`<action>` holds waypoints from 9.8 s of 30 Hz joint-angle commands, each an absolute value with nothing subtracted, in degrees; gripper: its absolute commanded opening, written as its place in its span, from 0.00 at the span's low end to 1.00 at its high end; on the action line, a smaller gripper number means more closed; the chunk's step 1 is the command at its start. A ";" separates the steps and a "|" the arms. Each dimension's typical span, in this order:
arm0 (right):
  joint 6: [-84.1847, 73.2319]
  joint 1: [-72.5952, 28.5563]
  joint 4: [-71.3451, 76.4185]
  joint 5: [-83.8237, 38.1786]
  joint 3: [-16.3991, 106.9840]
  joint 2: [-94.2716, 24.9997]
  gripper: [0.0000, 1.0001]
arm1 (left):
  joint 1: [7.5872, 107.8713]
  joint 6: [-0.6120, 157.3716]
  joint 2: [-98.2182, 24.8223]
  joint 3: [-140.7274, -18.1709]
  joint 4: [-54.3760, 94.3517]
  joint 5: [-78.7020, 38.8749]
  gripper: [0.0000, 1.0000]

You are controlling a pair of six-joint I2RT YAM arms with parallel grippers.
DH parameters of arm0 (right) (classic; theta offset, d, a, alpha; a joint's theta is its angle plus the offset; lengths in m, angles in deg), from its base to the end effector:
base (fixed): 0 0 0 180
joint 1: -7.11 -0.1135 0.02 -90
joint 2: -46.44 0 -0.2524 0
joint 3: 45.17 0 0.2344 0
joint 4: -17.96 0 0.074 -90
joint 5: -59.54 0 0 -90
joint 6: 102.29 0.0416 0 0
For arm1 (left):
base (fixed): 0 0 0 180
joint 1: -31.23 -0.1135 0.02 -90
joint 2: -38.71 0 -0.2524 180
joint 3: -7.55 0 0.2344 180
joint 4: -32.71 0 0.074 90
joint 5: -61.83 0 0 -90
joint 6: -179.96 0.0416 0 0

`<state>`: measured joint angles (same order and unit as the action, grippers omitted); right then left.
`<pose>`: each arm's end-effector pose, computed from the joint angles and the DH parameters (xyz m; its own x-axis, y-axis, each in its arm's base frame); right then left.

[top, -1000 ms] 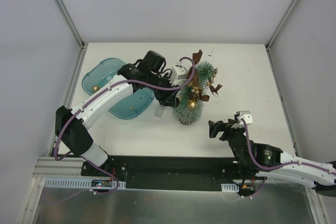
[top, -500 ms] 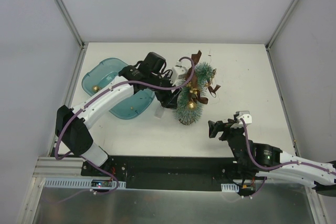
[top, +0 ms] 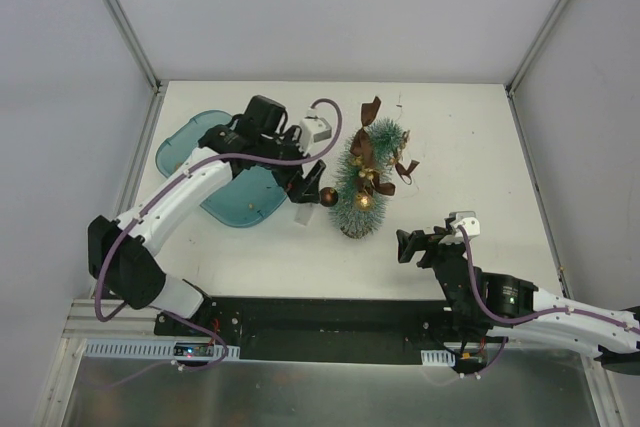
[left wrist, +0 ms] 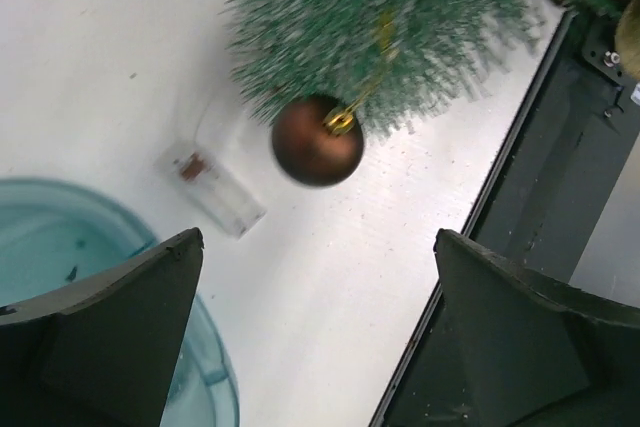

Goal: Decorate the small christmas tree

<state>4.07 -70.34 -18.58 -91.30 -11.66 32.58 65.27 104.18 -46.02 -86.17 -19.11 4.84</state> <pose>0.0541 0.0760 0.2254 -0.1434 -0.0125 -0.9896 -0.2644 0.9641 0.0261 0.2427 -0.1913 0.3274 -0.3494 0.4846 -0.8019 0.9143 0.3633 -0.1789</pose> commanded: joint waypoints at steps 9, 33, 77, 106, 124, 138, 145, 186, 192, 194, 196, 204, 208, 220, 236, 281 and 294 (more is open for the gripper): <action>2.74 -70.15 -20.42 -93.13 -7.49 34.93 0.98 | 48.29 111.57 -35.73 -78.83 -22.46 3.48 0.99; -1.92 -70.24 -18.14 -91.46 -6.26 33.97 0.98 | 24.29 120.02 -67.37 -87.79 -11.74 -26.06 0.88; -3.68 -70.15 -21.12 -92.69 -4.85 38.62 0.98 | 44.84 105.17 -39.52 -84.28 -28.43 2.58 0.13; -2.36 -70.15 -23.41 -93.48 -2.13 34.32 0.98 | 64.28 108.86 -44.97 -62.74 -21.50 -0.23 0.45; -5.08 -70.32 -19.90 -84.80 0.68 22.38 0.98 | 44.95 111.84 -34.08 -70.29 -27.55 8.82 0.99; -11.85 -80.08 -1.62 -58.26 1.46 -1.60 0.98 | 38.36 105.69 -25.10 -75.57 -28.61 2.50 0.99; -17.74 -76.66 7.07 -45.34 12.27 -25.24 0.96 | 32.20 104.11 -26.16 -76.36 -27.73 6.28 0.99; -20.03 -63.91 14.29 -33.54 31.27 -59.37 0.90 | 21.05 106.13 -27.20 -69.77 -27.47 -6.55 0.61; -19.41 -63.91 15.44 -32.84 30.31 -59.38 0.77 | 13.48 106.57 -31.34 -66.79 -26.24 -6.03 0.66; -19.06 -63.91 15.87 -32.40 29.78 -59.29 0.74 | 12.95 106.74 -31.60 -65.65 -25.71 -5.76 0.74; -18.71 -63.91 16.31 -32.14 29.25 -59.20 0.70 | 12.95 106.57 -31.78 -64.68 -24.40 -5.85 0.78; -18.18 -64.08 17.54 -32.31 26.88 -56.75 0.51 | 12.95 104.55 -40.03 -65.29 -18.59 -7.43 0.82; -17.83 -64.78 18.42 -33.45 24.16 -52.01 0.43 | 12.95 104.11 -42.32 -65.99 -16.75 -7.43 0.83; -18.88 -69.88 15.79 -39.51 17.74 -34.17 0.34 | 13.04 103.58 -46.10 -66.78 -14.81 -6.20 0.65; -12.38 -71.12 -5.37 -51.63 4.82 6.69 0.32 | 13.21 104.64 -46.90 -70.47 -14.55 -5.59 0.29; 3.52 -21.74 -2.24 -22.05 1.92 20.44 0.15 | 23.41 99.54 -44.35 -89.46 -24.48 1.88 0.49; 11.26 -8.98 5.86 -8.05 -0.02 14.80 0.12 | 24.02 99.98 -43.21 -88.49 -24.48 3.73 0.49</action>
